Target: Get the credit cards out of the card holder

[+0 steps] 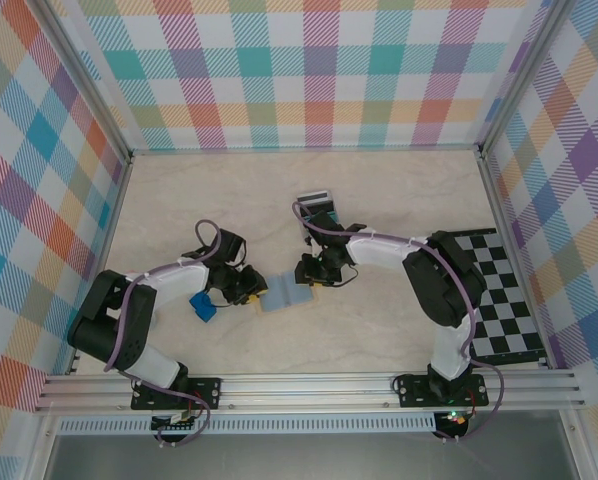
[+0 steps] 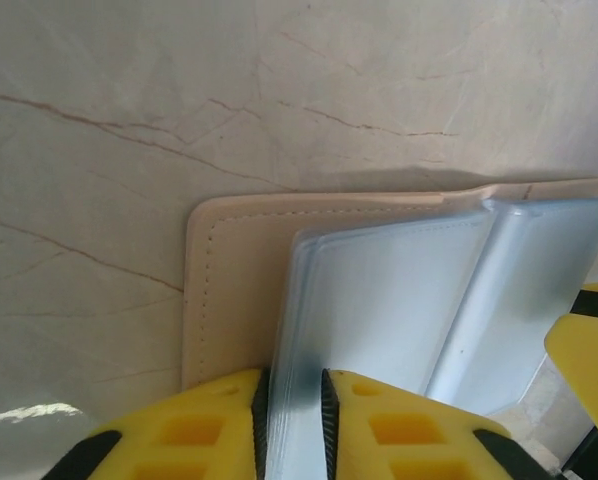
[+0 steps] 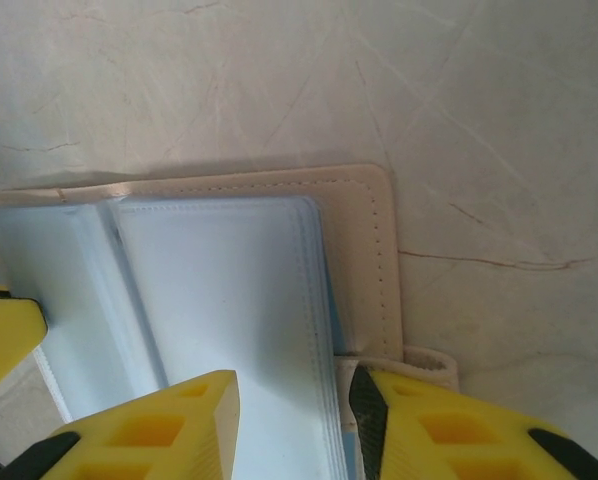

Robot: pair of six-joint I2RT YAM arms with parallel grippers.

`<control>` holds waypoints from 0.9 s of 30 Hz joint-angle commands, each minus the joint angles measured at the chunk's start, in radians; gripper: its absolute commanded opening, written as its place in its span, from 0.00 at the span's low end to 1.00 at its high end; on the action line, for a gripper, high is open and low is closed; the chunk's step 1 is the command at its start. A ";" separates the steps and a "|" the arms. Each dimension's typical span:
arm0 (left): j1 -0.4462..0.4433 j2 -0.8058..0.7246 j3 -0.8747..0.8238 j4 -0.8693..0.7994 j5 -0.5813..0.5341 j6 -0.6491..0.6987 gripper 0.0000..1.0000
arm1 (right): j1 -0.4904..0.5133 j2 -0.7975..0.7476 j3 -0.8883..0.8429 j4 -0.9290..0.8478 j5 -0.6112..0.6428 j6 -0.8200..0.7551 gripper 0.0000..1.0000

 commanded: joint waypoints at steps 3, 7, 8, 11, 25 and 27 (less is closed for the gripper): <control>-0.017 0.007 0.039 0.042 0.055 0.014 0.08 | 0.014 0.064 0.008 -0.016 0.005 0.006 0.36; -0.020 0.005 0.038 0.092 0.104 0.006 0.00 | 0.017 0.072 0.008 -0.015 -0.002 0.006 0.35; -0.021 0.007 0.036 0.110 0.119 0.002 0.00 | 0.017 0.074 0.008 -0.013 -0.004 0.006 0.35; -0.032 0.024 0.038 0.160 0.157 -0.012 0.00 | 0.019 0.082 0.010 -0.012 -0.011 0.006 0.34; -0.069 0.090 0.074 0.177 0.164 -0.014 0.00 | 0.025 0.062 0.002 -0.001 -0.028 0.001 0.30; -0.069 0.071 0.079 0.172 0.168 -0.011 0.00 | 0.024 0.045 0.003 -0.001 -0.025 -0.001 0.30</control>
